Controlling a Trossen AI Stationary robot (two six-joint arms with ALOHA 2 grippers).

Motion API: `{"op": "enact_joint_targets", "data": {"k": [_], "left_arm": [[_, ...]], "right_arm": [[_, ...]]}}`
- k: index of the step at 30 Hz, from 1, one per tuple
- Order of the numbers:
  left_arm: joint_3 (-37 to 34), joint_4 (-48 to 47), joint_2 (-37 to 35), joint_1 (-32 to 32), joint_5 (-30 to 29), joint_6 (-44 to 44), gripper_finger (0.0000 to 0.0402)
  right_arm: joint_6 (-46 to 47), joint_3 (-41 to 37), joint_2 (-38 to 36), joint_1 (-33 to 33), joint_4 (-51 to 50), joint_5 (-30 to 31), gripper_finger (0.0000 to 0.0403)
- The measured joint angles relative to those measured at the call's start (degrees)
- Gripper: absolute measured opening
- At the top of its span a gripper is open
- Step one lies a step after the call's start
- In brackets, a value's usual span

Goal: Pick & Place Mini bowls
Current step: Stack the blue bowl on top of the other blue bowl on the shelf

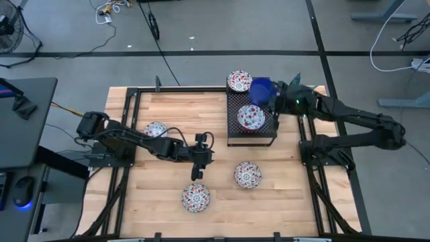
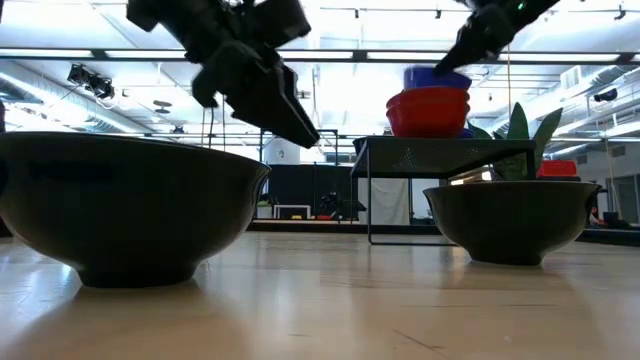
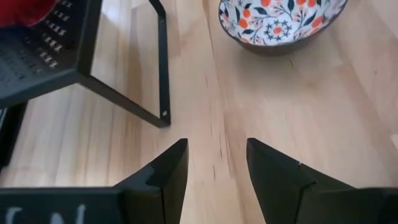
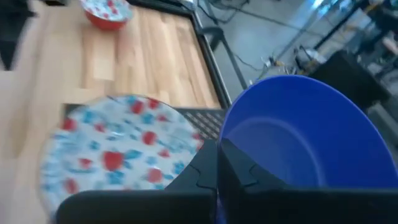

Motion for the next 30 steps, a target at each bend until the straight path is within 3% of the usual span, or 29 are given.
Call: {"op": "enact_joint_targets", "data": {"k": [8,21,30], "left_arm": [[0.0,-0.1,1.1,0.4,0.9,0.1,0.0167],[0.0,0.0,1.1,0.4,2.3,-0.5,0.0167],[0.0,0.0,1.1,0.4,2.3,-0.5,0.0167]], "right_arm": [[-1.0,0.0,4.6,-9.3,-1.4,-7.8,0.0002],[0.5,0.0,8.1,-13.9,-2.9,-8.1,0.0004],[2.0,0.0,8.1,-14.4,-3.6,-7.7,0.0044]]}}
